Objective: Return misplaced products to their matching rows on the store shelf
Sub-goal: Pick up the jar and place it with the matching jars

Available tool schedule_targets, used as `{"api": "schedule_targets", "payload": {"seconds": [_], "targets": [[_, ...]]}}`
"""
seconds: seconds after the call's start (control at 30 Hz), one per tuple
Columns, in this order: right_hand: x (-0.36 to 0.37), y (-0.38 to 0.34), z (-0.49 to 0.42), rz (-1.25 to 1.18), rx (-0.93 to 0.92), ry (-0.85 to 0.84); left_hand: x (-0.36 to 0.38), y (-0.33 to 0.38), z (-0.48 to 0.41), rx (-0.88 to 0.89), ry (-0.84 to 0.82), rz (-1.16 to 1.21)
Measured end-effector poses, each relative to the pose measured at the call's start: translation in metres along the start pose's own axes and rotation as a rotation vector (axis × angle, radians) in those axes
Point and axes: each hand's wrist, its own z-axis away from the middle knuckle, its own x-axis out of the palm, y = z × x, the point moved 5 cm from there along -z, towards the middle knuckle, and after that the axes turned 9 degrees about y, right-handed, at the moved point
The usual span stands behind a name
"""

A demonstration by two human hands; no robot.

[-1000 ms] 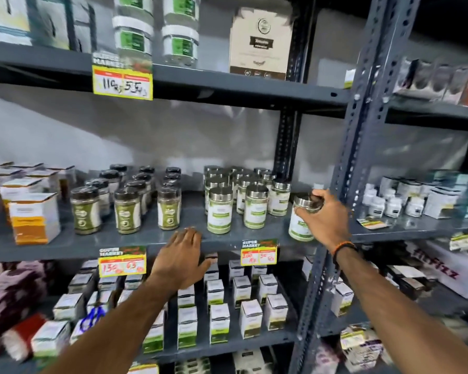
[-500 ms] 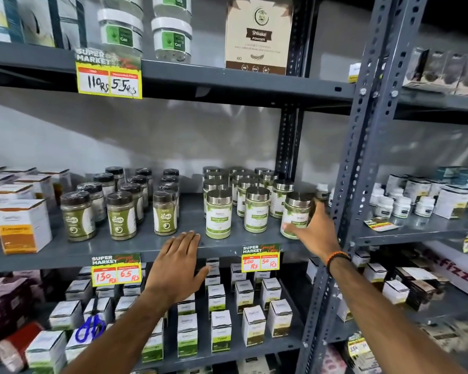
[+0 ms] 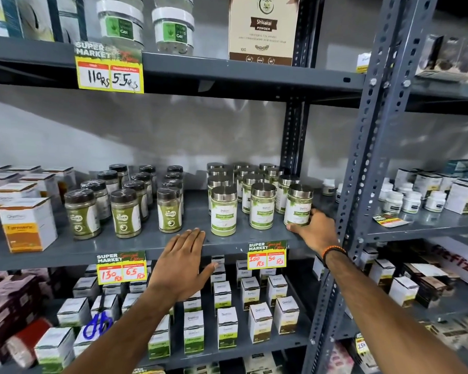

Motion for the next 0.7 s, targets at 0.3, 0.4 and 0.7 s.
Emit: {"api": "schedule_targets", "payload": {"seconds": [0.3, 0.4, 0.7], "targets": [[0.001, 0.0, 0.001, 0.007, 0.029, 0.02, -0.001, 0.0, 0.001, 0.003, 0.004, 0.01], [0.003, 0.002, -0.001, 0.014, 0.036, 0.017, -0.001, 0.0, 0.001, -0.001, 0.003, 0.019], [0.006, 0.011, 0.004, -0.015, 0.043, 0.071, -0.005, 0.002, -0.001, -0.003, -0.039, 0.013]]}}
